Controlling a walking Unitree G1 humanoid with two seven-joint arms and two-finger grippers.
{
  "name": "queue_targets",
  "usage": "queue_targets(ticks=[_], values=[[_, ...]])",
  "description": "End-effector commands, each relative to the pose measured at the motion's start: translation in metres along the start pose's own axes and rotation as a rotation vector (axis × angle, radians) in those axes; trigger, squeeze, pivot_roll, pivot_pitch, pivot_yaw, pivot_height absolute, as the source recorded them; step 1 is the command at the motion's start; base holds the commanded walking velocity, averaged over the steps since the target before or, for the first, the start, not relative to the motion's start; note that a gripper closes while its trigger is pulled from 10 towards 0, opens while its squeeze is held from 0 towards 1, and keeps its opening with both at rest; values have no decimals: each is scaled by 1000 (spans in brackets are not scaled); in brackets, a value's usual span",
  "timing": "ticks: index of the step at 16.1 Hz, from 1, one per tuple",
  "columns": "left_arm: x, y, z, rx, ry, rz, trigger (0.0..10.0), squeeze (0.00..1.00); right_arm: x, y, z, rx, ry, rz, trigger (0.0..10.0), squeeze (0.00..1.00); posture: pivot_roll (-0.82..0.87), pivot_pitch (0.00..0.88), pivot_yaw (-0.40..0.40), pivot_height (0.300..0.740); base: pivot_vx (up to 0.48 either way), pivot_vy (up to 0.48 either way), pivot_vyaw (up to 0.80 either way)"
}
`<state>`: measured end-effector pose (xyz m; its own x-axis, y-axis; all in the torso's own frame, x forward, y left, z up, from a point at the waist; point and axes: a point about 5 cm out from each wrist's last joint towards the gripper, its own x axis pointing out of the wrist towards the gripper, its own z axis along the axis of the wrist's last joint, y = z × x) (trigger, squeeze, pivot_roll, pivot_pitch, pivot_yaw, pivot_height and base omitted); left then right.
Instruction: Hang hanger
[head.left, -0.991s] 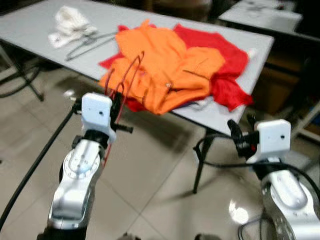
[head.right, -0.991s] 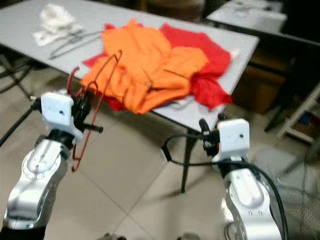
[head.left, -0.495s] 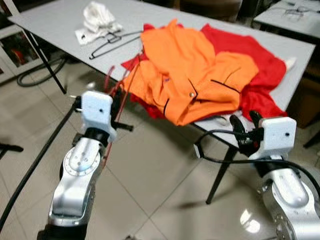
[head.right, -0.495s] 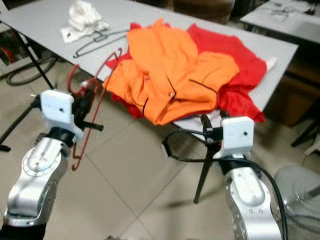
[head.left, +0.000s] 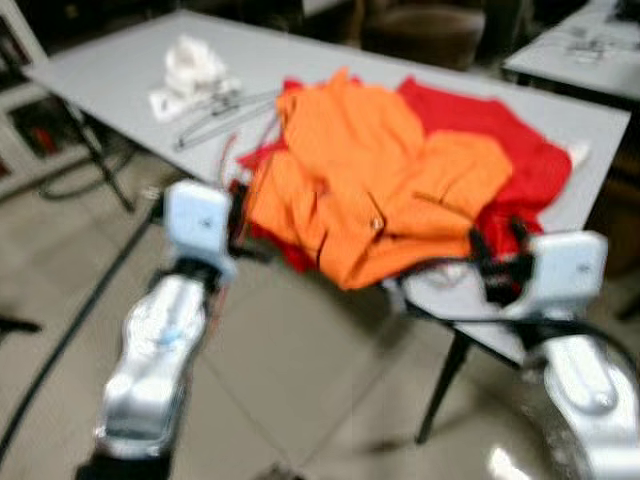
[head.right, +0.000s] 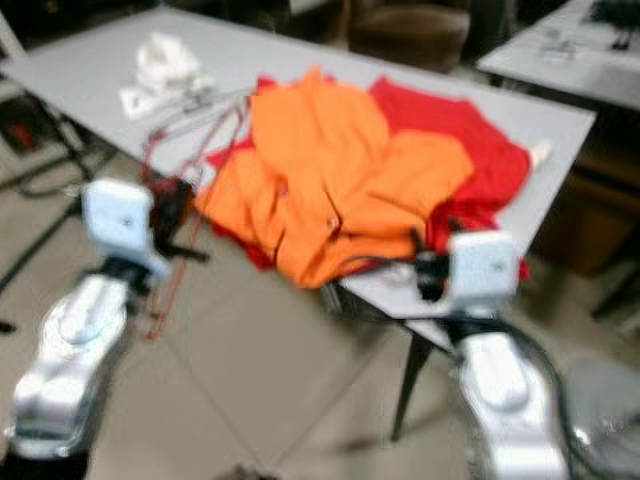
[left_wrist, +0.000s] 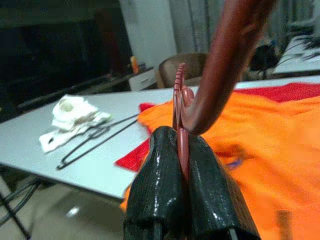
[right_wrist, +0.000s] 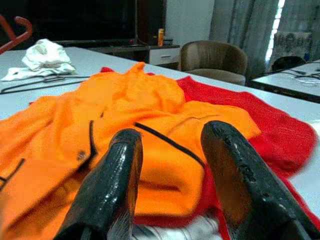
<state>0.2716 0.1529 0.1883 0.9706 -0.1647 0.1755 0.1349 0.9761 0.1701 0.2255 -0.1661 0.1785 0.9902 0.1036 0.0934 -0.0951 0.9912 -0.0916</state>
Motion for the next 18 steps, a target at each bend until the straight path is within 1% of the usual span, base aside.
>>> queue_targets(ticks=[1,2,5,8,9,11,12,13,14,15,16,17,18], values=[[1,-3,2,-2,-4,-7,10000,0,-1,-5,2,-8,-5,-14,10000,0,-102,83,82,740,277,0,0],[1,-4,3,-30,-15,-11,10000,0,0,-7,1,-9,1,-16,10000,0,-101,84,85,740,0,0,0],[1,-8,1,-18,-9,-56,10000,0,2,-10,1,1,-6,-6,10000,0,-97,81,87,740,0,0,0],[5,-12,-6,-14,16,-80,10000,0,5,-11,1,2,-5,8,10000,0,-100,76,84,740,0,0,0],[7,-13,-7,-13,16,-83,10000,0,6,-11,-2,-5,8,20,10000,0,-99,77,85,740,0,0,0],[14,-17,-8,12,7,-115,10000,0,8,-16,-16,-51,86,7,10000,0,-98,76,87,740,0,0,0],[17,-17,-7,23,-1,-128,10000,0,10,-17,-18,-50,91,20,10000,27,-100,73,91,740,0,0,0],[22,-14,-7,25,-4,-131,10000,0,17,-17,-13,-45,58,66,10000,1000,-110,71,100,740,0,0,0],[22,-10,-9,30,-2,-131,10000,0,22,-19,-8,-58,39,98,10000,1000,-115,65,100,740,0,0,0],[21,-9,-10,31,-1,-131,10000,0,23,-20,-7,-64,37,106,10000,1000,-121,61,101,740,0,0,0],[19,-7,-12,29,4,-132,10000,0,25,-22,-8,-88,41,123,10000,1000,-126,57,104,740,0,0,0],[15,-6,-14,22,13,-153,10000,0,27,-27,-12,-124,66,129,10000,1000,-126,55,106,740,0,0,0],[13,-6,-15,21,13,-159,10000,0,26,-28,-13,-130,72,130,10000,1000,-127,50,109,740,0,0,0]])
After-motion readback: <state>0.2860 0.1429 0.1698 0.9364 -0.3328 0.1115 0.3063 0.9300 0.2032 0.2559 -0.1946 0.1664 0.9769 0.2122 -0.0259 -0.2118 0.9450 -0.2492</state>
